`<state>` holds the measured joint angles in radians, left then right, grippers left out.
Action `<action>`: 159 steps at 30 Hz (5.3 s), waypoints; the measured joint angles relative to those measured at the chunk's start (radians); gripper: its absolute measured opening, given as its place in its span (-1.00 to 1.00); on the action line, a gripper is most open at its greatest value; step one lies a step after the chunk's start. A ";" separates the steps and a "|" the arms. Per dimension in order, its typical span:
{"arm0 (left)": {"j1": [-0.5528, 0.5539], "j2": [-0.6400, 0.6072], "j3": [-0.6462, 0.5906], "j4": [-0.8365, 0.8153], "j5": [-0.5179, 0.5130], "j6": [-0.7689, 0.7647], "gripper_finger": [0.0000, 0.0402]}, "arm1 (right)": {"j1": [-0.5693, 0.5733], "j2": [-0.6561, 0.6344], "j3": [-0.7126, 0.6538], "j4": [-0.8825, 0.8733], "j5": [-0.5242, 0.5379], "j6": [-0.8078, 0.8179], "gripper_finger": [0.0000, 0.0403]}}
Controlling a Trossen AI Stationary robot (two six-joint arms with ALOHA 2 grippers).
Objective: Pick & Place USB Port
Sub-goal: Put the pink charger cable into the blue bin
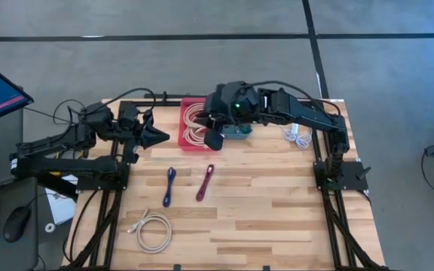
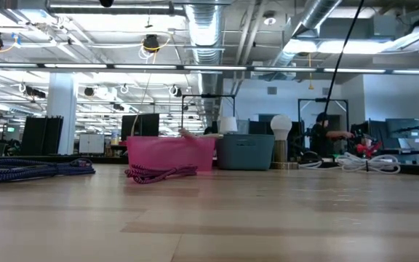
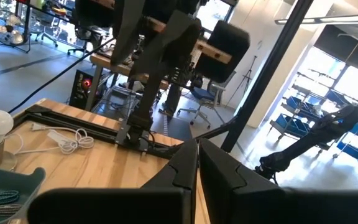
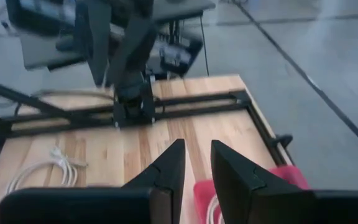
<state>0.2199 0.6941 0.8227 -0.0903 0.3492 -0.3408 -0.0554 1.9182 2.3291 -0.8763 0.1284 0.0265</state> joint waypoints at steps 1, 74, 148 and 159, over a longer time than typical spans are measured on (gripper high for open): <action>0.000 0.000 0.000 0.000 0.000 0.000 -0.92 | -0.001 0.000 0.000 0.016 0.000 0.000 -0.66; -0.039 0.347 0.000 -0.126 -0.089 -0.085 -0.79 | 0.246 -1.018 -1.454 0.914 0.258 0.307 -1.00; -0.149 1.112 0.002 0.093 -0.139 -0.451 -0.88 | 0.244 -1.049 -1.454 0.883 0.264 0.304 -1.00; -0.149 0.912 -0.002 0.098 -0.133 -0.386 -0.94 | 0.244 -1.130 -1.453 0.815 0.264 0.304 -1.00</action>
<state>0.0711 1.6056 0.8203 0.0081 0.2161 -0.7270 0.1886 0.7881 0.8757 -0.0615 0.3923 0.3305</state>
